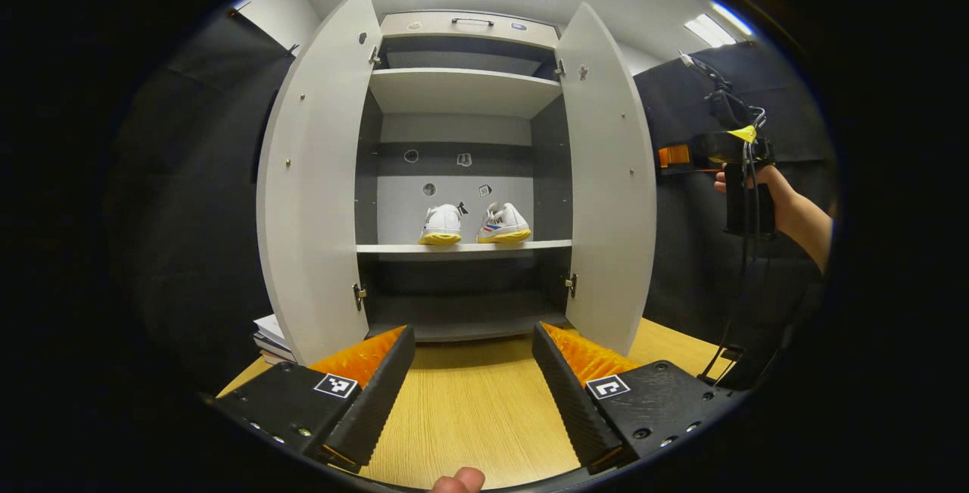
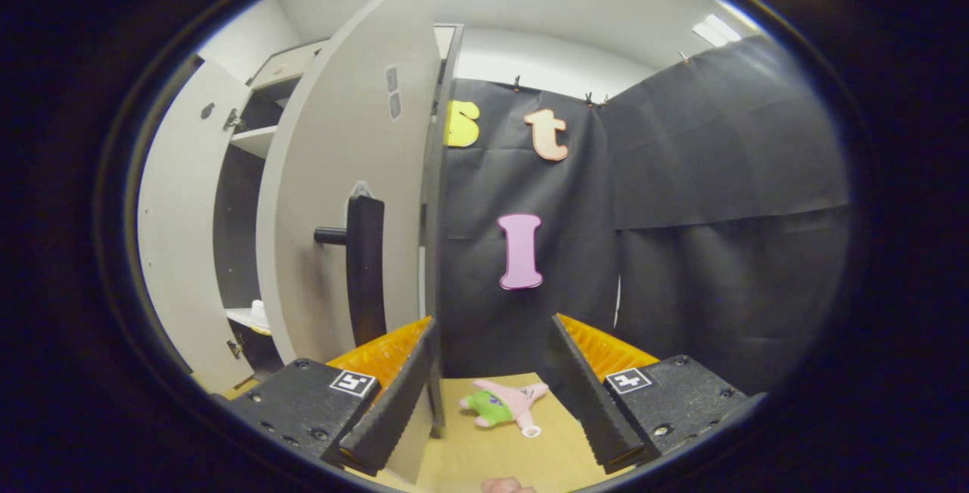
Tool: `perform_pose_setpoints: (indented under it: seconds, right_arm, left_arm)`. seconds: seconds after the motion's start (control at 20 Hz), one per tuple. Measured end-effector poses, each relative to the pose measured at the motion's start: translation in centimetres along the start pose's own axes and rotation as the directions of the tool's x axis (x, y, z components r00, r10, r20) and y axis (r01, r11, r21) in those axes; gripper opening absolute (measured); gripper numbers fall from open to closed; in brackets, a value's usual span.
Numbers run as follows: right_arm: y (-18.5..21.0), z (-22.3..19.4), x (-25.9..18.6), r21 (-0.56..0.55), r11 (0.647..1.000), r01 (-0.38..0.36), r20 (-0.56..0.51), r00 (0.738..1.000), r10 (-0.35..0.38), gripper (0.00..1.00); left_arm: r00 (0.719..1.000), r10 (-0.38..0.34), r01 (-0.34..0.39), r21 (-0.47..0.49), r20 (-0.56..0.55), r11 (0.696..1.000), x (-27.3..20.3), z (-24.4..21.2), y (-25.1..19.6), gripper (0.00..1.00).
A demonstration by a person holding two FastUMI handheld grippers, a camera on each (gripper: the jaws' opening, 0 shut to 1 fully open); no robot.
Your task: Grab one shoe with the right hand and put it into the shoe cabinet, grab the other shoe with the left hand and put it into the shoe cabinet; then close the right door with the right hand and the left door with the left hand.
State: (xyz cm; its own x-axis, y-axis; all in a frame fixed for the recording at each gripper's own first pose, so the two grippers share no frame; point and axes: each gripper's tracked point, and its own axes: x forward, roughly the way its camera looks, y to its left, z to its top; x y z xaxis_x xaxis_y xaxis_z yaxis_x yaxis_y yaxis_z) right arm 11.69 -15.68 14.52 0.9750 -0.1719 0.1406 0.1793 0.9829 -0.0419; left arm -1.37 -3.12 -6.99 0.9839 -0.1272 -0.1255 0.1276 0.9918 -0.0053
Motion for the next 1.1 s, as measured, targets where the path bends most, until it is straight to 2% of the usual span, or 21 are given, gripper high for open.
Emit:
perform_pose_setpoints:
  seconds: [0.05, 0.1, 0.2, 0.25, 0.45, 0.5, 0.55, 0.65, 0.9, 1.1]
  right_arm:
    - [1.0, 0.0, 0.0, -0.005, 1.0, -0.011, 0.003, 1.0, 0.011, 0.95]
    - [2.0, 0.0, -0.1, -0.002, 1.0, -0.024, 0.002, 1.0, 0.024, 0.91]
    - [4.0, 0.0, 0.0, 0.005, 0.999, -0.05, 0.006, 0.999, 0.05, 0.91]
    - [4.9, 0.1, 0.2, 0.008, 0.998, -0.057, 0.012, 0.998, 0.057, 0.96]
    - [9.8, -0.1, 1.0, 0.038, 0.992, -0.119, 0.025, 0.993, 0.118, 0.95]
    - [11.1, -0.2, 1.4, 0.047, 0.99, -0.136, 0.02, 0.991, 0.136, 0.91]
    - [12.1, -0.2, 2.0, 0.049, 0.988, -0.147, 0.02, 0.989, 0.146, 0.95]
    - [13.9, -0.1, 2.8, 0.042, 0.986, -0.16, 0.017, 0.987, 0.159, 0.98]
    - [13.6, 0.2, 0.8, 0.025, 0.989, -0.143, 0.051, 0.989, 0.142, 0.97]
    - [12.5, -2.7, -4.2, 0.007, 0.987, -0.163, 0.042, 0.986, 0.163, 0.97]
  left_arm:
    - [1.0, 0.004, -0.004, -0.001, -0.001, 1.0, 0.0, -0.1, 0.2, 0.94]
    - [1.0, 0.007, -0.007, -0.001, -0.001, 1.0, 0.0, -0.1, 0.4, 0.94]
    - [1.0, 0.017, -0.017, 0.0, -0.002, 1.0, -0.2, -0.2, 1.0, 0.94]
    - [1.0, 0.024, -0.024, 0.0, -0.003, 1.0, -0.2, -0.3, 1.3, 0.94]
    - [0.999, 0.042, -0.042, -0.002, -0.011, 0.999, -0.4, -0.6, 2.5, 0.94]
    - [0.999, 0.049, -0.049, -0.002, -0.011, 0.999, -0.5, -0.7, 2.9, 0.94]
    - [0.998, 0.057, -0.057, -0.007, -0.015, 0.998, -0.5, -0.8, 3.3, 0.94]
    - [0.997, 0.071, -0.072, -0.024, -0.022, 0.997, -0.7, -1.0, 3.9, 0.94]
    - [0.99, 0.137, -0.137, -0.026, -0.022, 0.99, -1.4, -1.1, 6.9, 0.94]
    - [0.979, 0.197, -0.198, -0.034, -0.046, 0.98, -2.4, -2.1, 9.1, 0.94]
